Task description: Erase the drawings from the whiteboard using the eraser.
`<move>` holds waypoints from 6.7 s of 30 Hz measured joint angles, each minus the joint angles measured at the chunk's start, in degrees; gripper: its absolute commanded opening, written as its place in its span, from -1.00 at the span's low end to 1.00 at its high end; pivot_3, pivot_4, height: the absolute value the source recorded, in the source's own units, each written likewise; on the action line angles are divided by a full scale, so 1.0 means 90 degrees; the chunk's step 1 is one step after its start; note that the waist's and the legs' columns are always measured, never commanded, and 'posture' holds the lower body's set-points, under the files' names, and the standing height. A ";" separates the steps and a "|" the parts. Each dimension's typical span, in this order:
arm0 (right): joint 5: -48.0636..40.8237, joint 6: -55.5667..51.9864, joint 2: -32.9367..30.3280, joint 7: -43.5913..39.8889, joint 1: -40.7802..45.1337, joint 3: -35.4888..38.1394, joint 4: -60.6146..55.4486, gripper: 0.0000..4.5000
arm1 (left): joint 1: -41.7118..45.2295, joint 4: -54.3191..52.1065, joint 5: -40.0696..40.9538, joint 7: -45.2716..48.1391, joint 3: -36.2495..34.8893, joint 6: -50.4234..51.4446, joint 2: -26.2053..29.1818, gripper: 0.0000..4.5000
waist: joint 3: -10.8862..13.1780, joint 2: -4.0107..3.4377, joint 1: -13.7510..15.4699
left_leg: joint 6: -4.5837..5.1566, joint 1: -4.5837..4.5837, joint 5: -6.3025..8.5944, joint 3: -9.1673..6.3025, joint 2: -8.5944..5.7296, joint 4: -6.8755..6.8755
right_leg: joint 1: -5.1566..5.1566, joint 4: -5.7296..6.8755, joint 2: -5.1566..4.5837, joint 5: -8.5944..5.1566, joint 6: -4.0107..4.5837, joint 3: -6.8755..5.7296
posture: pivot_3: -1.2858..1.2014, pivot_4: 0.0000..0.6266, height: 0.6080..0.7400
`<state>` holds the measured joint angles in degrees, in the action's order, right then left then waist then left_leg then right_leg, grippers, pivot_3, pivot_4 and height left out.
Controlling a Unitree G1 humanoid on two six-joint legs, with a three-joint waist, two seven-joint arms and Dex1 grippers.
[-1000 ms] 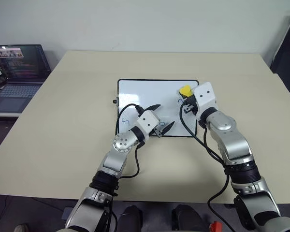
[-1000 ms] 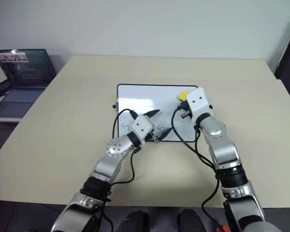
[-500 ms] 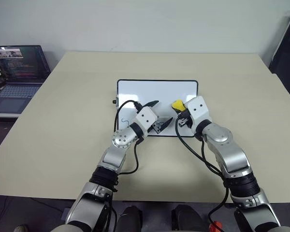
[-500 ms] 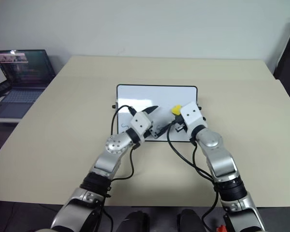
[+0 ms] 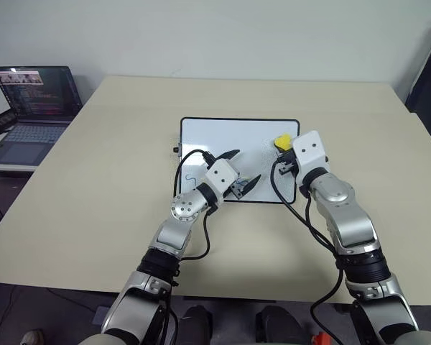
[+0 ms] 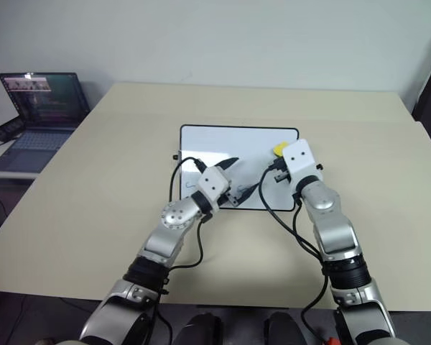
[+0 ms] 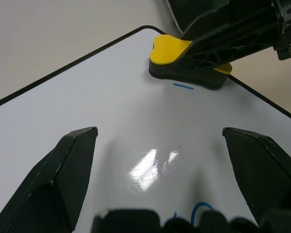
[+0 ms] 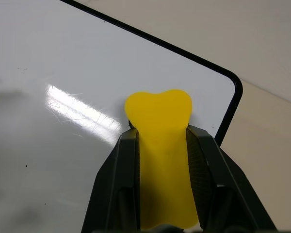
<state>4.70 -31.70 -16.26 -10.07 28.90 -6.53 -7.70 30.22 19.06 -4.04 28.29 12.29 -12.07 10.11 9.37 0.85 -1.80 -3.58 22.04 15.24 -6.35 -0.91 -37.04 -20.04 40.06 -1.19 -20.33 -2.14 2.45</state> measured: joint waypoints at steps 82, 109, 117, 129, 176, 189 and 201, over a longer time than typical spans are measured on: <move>0.0931 0.0536 0.0143 -0.1104 0.0264 -0.1654 0.0373 -0.55 | -0.3032 -0.2611 0.0588 -0.0450 -0.0557 0.1255 0.0239 1.00 | 0.0006 0.0003 -0.0004 | 0.0008 0.0006 -0.0003 0.0006 0.0010 0.0021 | -0.0012 -0.0031 -0.0003 0.0013 -0.0001 0.0007 | 0.03 -0.52 1.00; 0.1114 0.0768 0.0139 -0.1173 0.0222 -0.1474 0.0607 -0.55 | -0.3026 -0.3167 0.0634 -0.0570 -0.0527 0.1731 0.0276 1.00 | 0.0004 0.0006 0.0013 | 0.0006 -0.0026 -0.0004 -0.0007 0.0014 0.0013 | 0.0019 -0.0019 0.0001 0.0027 0.0010 0.0004 | 0.03 -0.52 1.00; 0.1126 0.1067 0.0177 -0.0944 0.0258 -0.1370 0.0757 -0.55 | -0.2938 -0.3195 0.0635 -0.0563 -0.0458 0.1764 0.0275 1.00 | 0.0004 0.0006 -0.0002 | 0.0006 -0.0022 -0.0004 -0.0001 0.0015 0.0017 | 0.0011 -0.0021 0.0001 0.0027 0.0010 0.0005 | 0.03 -0.52 1.00; 0.1091 0.1015 -0.0170 -0.2077 -0.0414 -0.1916 0.0247 -0.55 | -0.3444 -0.3577 0.0650 -0.0590 -0.0467 0.1958 0.0311 1.00 | 0.0005 0.0005 -0.0012 | 0.0006 -0.0023 -0.0004 -0.0002 0.0021 0.0020 | 0.0015 -0.0030 0.0004 0.0026 0.0010 0.0008 | 0.03 -0.52 1.00; 0.1614 0.2701 0.2139 -0.1365 0.1900 -0.2530 0.3809 -0.55 | -0.4795 -0.4531 0.0611 -0.1974 -0.1362 0.2240 -0.0085 1.00 | 0.0016 0.0000 -0.0019 | 0.0002 0.0001 -0.0004 0.0015 0.0038 0.0077 | -0.0016 -0.0096 0.0008 0.0033 0.0022 0.0006 | 0.03 -0.52 1.00; 0.1670 0.2701 0.2173 -0.0836 0.2409 -0.2399 0.4400 -0.55 | -0.4823 -0.4532 0.0589 -0.1977 -0.1334 0.2118 -0.0152 1.00 | 0.0015 0.0001 0.0007 | -0.0001 -0.0005 -0.0006 0.0013 0.0038 0.0071 | -0.0013 -0.0077 0.0008 0.0035 0.0025 0.0006 | 0.03 -0.52 1.00; 0.1835 0.2505 0.1684 -0.1649 0.2064 -0.2780 0.3970 -0.55 | -0.4628 -0.4498 0.0582 -0.1980 -0.1223 0.2118 -0.0167 1.00 | -0.0017 -0.0001 0.0011 | -0.0005 -0.0037 -0.0008 0.0005 0.0035 0.0058 | 0.0014 -0.0054 0.0009 0.0035 0.0025 0.0005 | 0.03 -0.52 1.00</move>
<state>21.21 -9.16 -1.10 -24.91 47.47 -31.55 28.03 -11.43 -21.42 1.19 10.47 1.28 7.00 8.61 9.22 0.85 -1.69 -3.62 21.70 15.16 -6.30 -0.59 -36.52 -19.90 39.58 -1.11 -20.02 -1.91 2.50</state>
